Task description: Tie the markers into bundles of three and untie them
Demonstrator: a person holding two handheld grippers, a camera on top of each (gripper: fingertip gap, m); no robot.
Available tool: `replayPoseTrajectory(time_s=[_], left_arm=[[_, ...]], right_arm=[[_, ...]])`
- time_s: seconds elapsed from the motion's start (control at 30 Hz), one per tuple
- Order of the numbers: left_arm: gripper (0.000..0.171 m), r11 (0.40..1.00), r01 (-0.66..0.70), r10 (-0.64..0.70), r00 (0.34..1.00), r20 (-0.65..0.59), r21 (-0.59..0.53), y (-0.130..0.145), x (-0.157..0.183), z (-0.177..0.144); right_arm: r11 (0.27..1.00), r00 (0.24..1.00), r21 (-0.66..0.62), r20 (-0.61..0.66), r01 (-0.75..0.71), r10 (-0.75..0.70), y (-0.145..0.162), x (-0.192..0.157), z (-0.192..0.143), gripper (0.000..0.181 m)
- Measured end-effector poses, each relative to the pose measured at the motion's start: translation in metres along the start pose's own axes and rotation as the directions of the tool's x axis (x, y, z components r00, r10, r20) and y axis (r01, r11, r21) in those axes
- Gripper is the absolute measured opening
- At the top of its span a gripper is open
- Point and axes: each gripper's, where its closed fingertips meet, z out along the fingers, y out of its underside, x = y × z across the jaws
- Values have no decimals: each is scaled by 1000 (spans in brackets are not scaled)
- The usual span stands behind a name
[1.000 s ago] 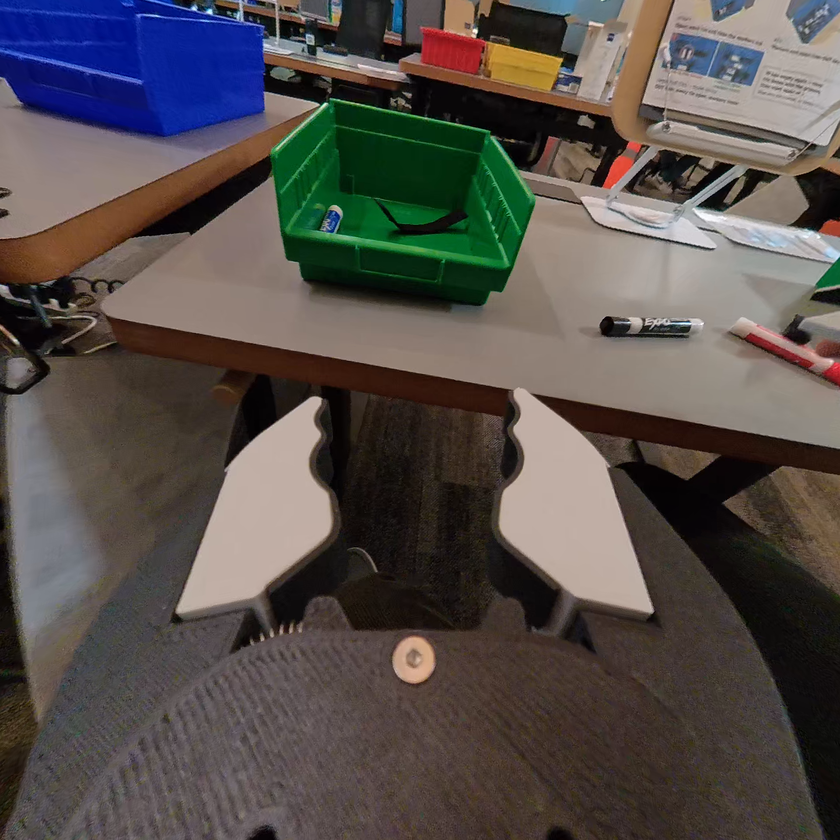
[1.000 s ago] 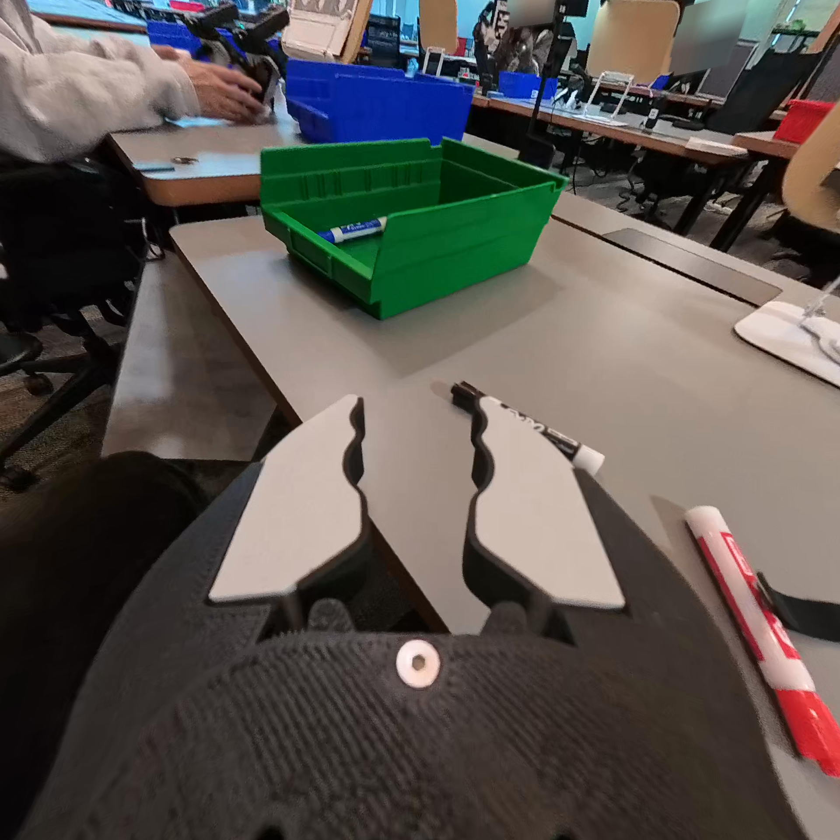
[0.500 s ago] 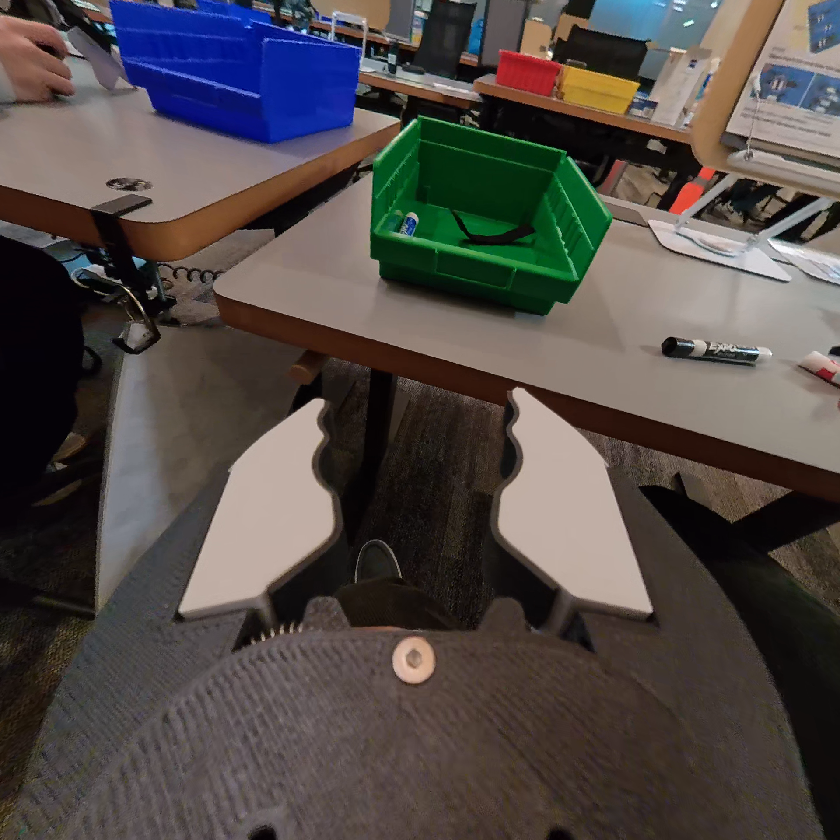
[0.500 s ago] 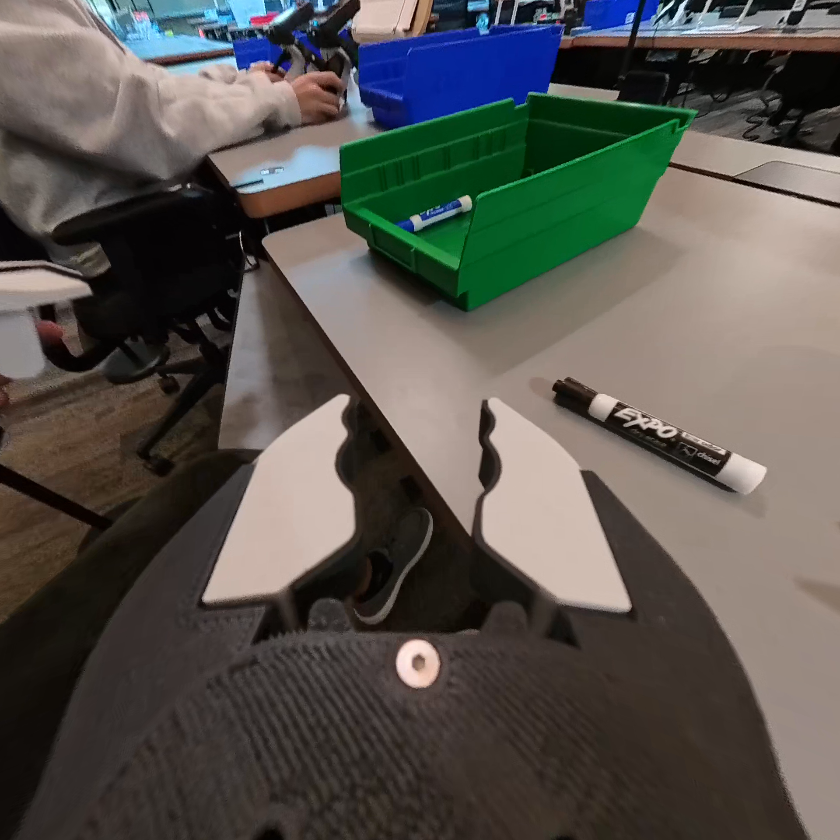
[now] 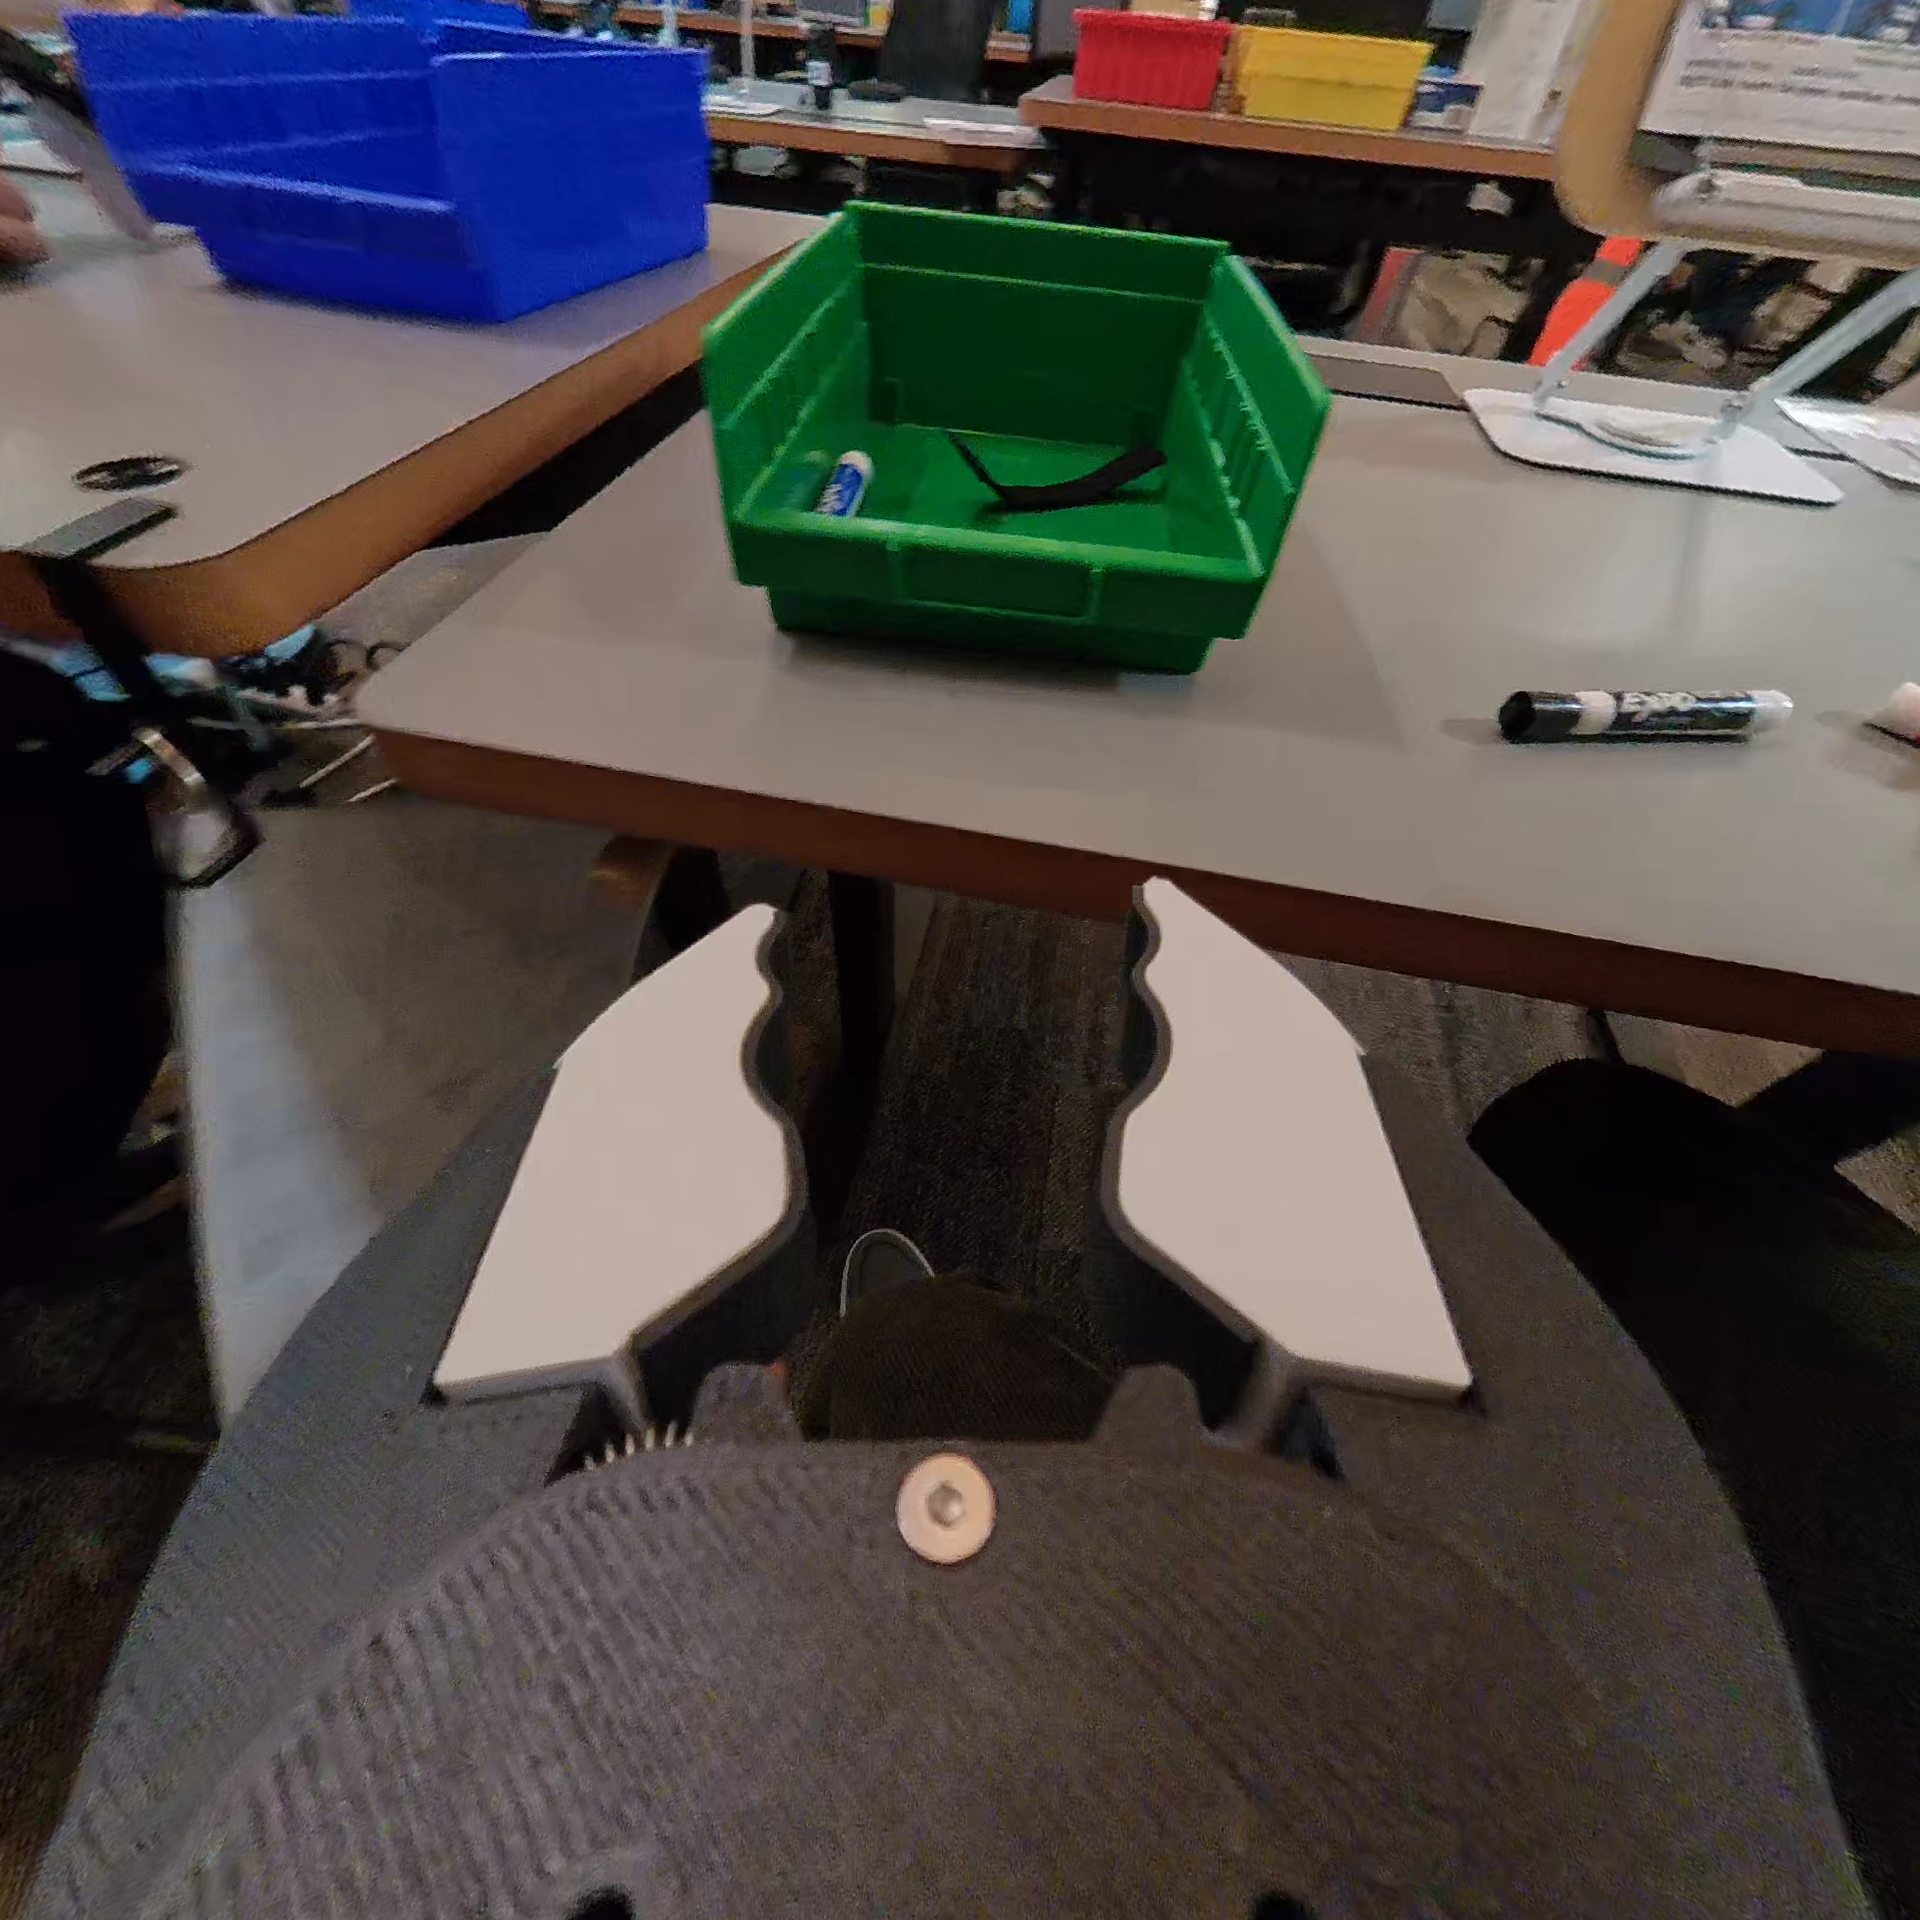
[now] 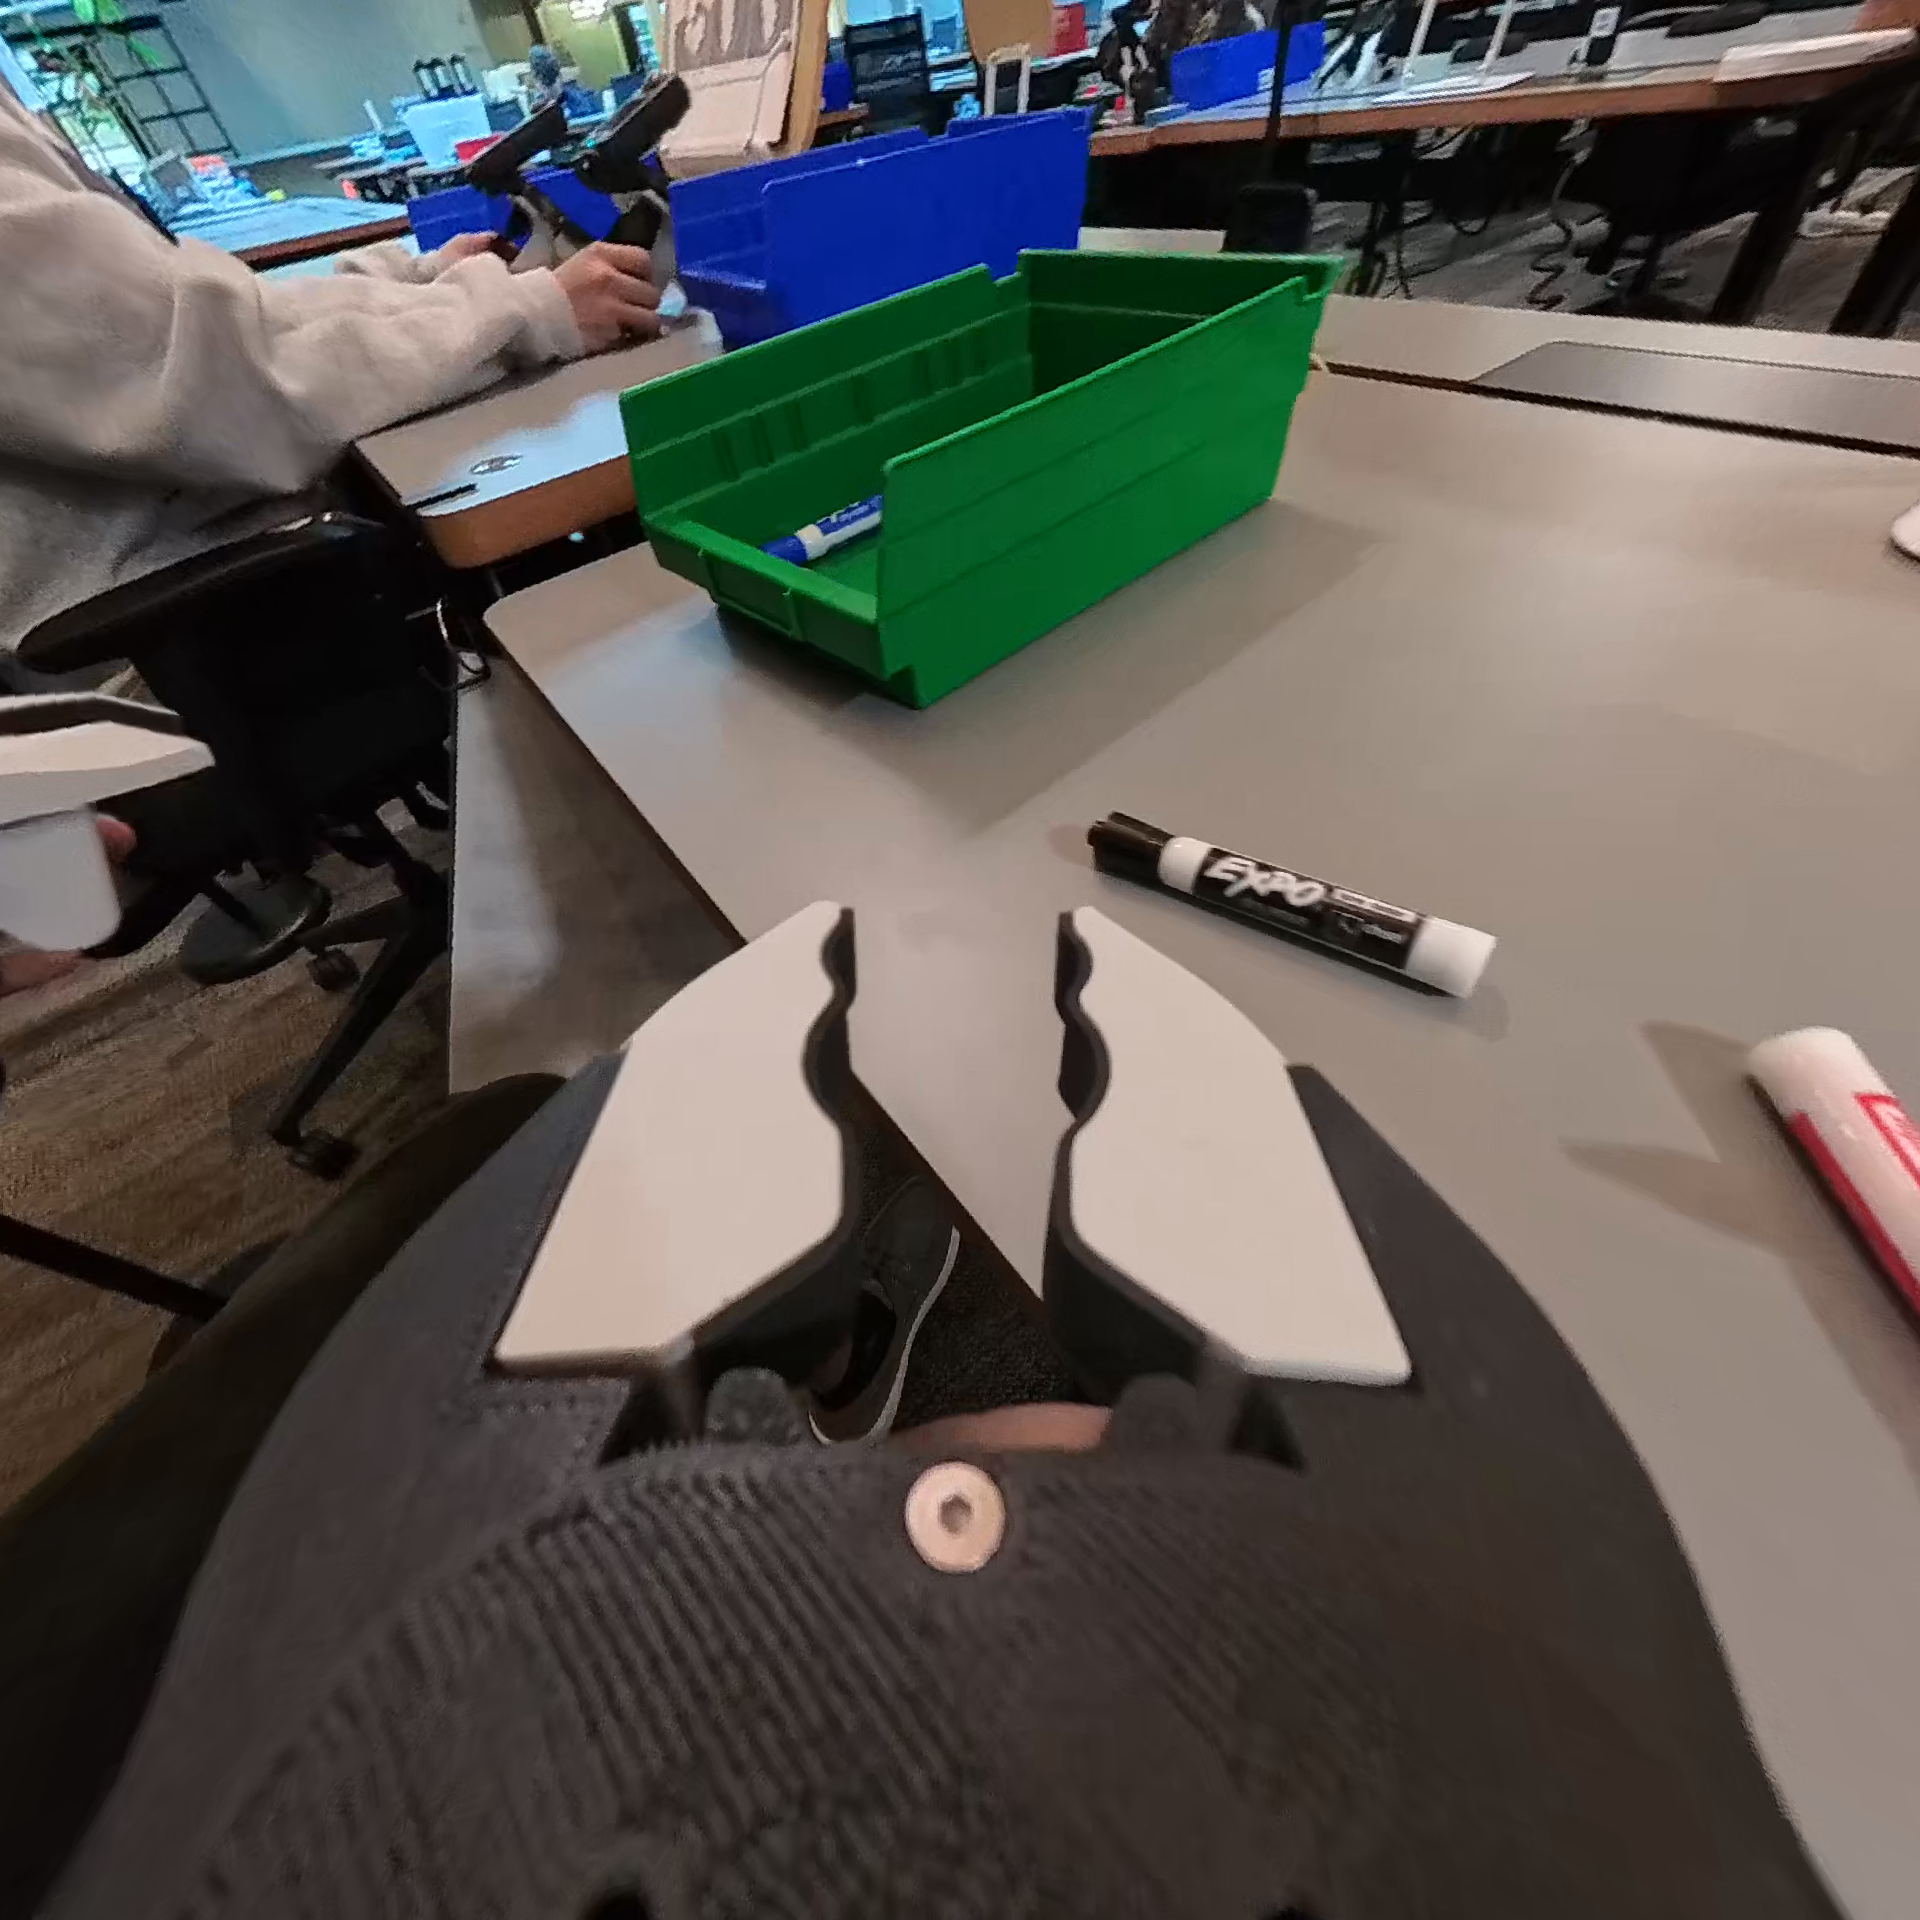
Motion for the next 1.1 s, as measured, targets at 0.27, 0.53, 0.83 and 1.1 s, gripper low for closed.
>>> replayPoseTrajectory(time_s=[0.27,0.53,0.83,1.1], left_arm=[[81,997,-69,63,984,-164,-31,-5,66,39],[78,984,-176,167,946,-278,-5,-12,125,65],[30,973,-215,230,854,-467,86,-24,201,76],[6,959,-253,277,746,-606,126,-23,280,88]], right_arm=[[998,994,70,-106,3,4,-4,32,-47,4],[997,983,78,-185,23,-8,5,60,-91,1],[994,937,55,-341,95,-71,17,85,-143,0],[996,872,88,-490,30,17,30,112,-210,0]])
